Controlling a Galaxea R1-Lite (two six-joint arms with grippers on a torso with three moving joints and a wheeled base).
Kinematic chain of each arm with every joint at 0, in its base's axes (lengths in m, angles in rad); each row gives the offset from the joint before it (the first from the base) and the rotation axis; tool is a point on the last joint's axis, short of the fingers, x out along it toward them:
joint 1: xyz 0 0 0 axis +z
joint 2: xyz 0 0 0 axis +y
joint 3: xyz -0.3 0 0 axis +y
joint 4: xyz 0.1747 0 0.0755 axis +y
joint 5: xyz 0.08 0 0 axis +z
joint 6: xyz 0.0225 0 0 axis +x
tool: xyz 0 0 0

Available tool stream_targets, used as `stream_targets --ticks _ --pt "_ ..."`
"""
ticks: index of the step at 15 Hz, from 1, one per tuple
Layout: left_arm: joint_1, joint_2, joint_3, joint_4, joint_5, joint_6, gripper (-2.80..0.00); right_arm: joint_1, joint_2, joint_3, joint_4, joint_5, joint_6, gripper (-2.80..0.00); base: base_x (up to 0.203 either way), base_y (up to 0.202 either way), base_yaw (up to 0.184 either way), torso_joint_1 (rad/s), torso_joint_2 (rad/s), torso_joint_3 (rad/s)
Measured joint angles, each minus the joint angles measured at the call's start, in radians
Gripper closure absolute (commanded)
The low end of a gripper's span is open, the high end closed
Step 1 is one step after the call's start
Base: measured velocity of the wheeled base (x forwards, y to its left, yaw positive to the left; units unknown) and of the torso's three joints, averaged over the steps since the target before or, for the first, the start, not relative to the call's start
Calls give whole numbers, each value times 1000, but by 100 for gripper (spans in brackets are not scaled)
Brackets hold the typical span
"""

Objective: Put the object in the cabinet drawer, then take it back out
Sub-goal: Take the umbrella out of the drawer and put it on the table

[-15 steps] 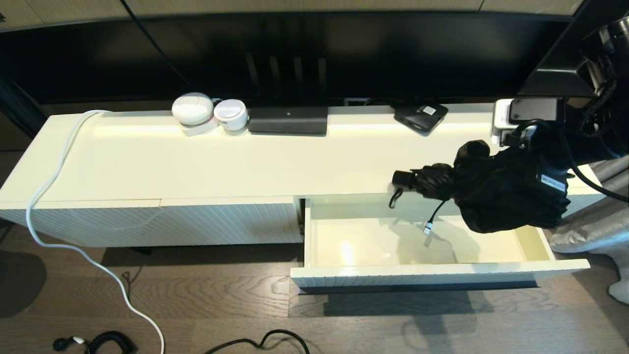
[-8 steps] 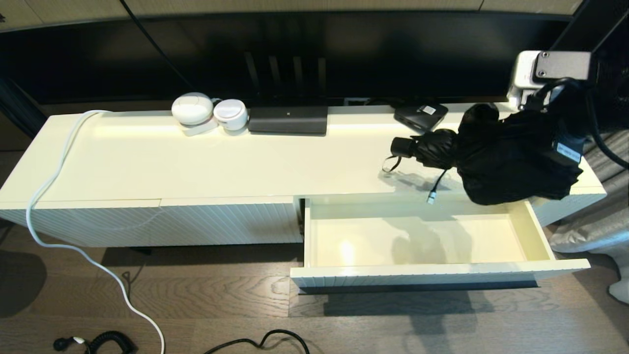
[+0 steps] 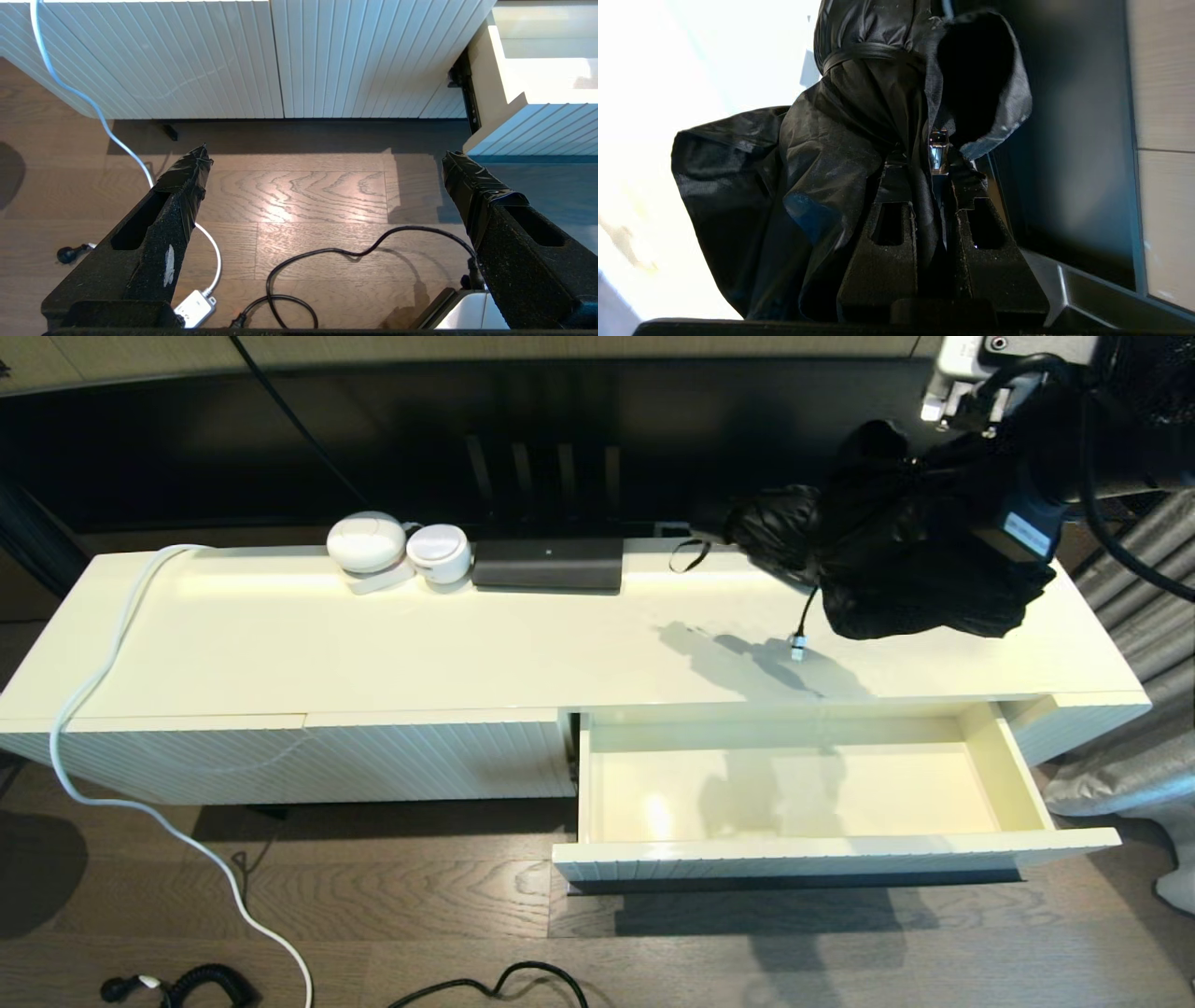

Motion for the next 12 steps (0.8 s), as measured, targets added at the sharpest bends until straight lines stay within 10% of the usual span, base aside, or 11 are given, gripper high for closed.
stream_targets --ticks 12 --pt "0 0 0 0 0 0 -280 -58 275 -9 -246 7 92 0 0 0 0 0 0 0"
